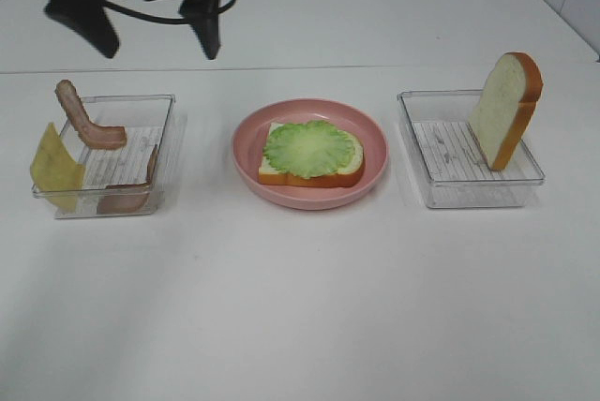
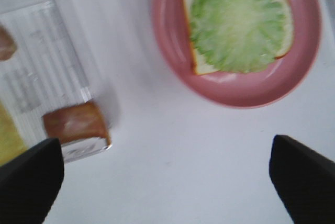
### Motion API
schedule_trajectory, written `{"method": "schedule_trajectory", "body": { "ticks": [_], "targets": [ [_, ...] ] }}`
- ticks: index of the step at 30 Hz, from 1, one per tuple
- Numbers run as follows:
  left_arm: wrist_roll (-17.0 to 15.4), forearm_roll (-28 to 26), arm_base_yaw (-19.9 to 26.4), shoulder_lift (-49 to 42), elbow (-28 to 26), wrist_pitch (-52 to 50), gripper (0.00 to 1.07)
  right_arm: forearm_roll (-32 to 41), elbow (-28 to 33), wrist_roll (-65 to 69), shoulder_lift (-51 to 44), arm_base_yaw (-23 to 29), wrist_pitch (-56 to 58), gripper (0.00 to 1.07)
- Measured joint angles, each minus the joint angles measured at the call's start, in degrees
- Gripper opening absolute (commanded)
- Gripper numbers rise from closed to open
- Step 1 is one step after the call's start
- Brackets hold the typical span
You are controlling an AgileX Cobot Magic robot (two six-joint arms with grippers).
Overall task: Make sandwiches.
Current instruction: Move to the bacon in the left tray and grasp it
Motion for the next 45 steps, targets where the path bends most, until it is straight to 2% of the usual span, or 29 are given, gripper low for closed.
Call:
{"method": "schedule_trajectory", "body": {
  "ticks": [1, 3, 6, 26, 33, 45],
  "targets": [
    [0.0, 0.0, 0.0, 0.0, 0.0, 0.0, 1.0, 0.0, 0.0, 0.0, 0.0, 0.0, 0.0, 0.94],
    [-0.7, 0.9, 2.2, -0.6, 3.4, 0.2, 1.0, 0.0, 0.0, 0.0, 0.0, 0.0, 0.0, 0.94],
    [-1.3, 1.7, 2.4, 0.2, 4.8, 0.4, 1.0, 0.0, 0.0, 0.0, 0.0, 0.0, 0.0, 0.94],
    [-5.0, 2.9, 2.4, 12.0, 4.9, 0.3, 0.98, 0.0, 0.0, 0.0, 0.0, 0.0, 0.0, 0.94],
    [-5.3, 4.0, 2.4, 12.5, 4.9, 0.3, 0.91, 0.0, 0.0, 0.0, 0.0, 0.0, 0.0, 0.94],
    [-5.4, 4.8, 2.4, 15.1, 4.9, 0.3, 0.91, 0.0, 0.0, 0.0, 0.0, 0.0, 0.0, 0.94]
  ]
}}
